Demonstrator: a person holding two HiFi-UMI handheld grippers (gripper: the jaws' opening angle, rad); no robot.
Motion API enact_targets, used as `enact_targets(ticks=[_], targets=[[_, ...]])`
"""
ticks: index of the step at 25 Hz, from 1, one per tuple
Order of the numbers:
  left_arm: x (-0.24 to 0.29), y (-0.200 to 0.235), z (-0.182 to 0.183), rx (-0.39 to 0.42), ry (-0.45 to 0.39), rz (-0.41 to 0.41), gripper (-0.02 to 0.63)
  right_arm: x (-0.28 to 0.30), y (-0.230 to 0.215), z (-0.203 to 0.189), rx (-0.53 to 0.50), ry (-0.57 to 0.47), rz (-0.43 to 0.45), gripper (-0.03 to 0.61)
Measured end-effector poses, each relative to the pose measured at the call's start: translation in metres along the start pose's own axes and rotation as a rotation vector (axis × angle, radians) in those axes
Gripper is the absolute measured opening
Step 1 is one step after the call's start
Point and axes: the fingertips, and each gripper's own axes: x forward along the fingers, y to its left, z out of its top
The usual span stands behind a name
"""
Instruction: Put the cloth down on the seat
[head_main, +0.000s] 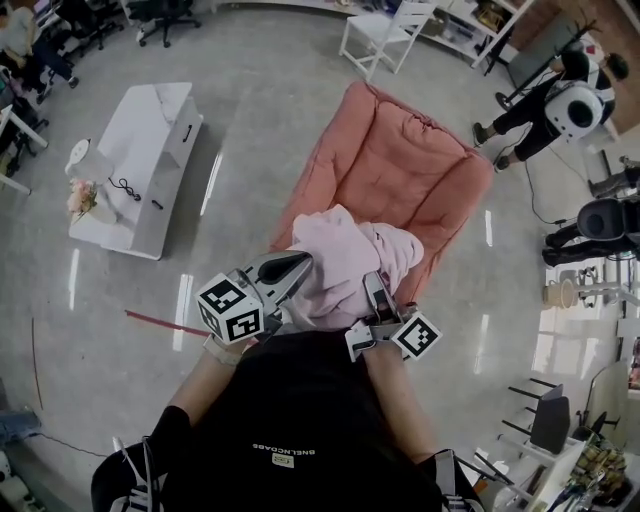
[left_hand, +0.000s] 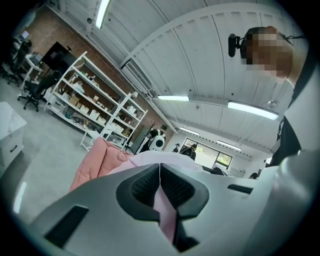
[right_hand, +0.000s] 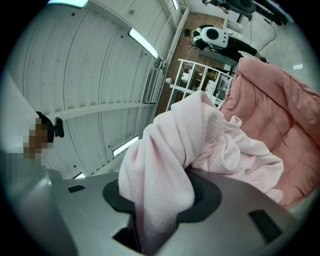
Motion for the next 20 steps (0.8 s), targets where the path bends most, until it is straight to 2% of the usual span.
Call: enact_targets(ticks=[7, 20], targets=[[0.007, -0.004, 0.014, 0.005, -0.021, -0.01, 0.02, 0.009, 0.008, 0.012, -0.013, -0.019, 0.0, 0.193], [0.014, 0.015, 0.016, 0.0, -0.036, 0.031, 0.02, 0.028, -0.015, 0.037, 0.029, -0.043, -0.013, 0.193]])
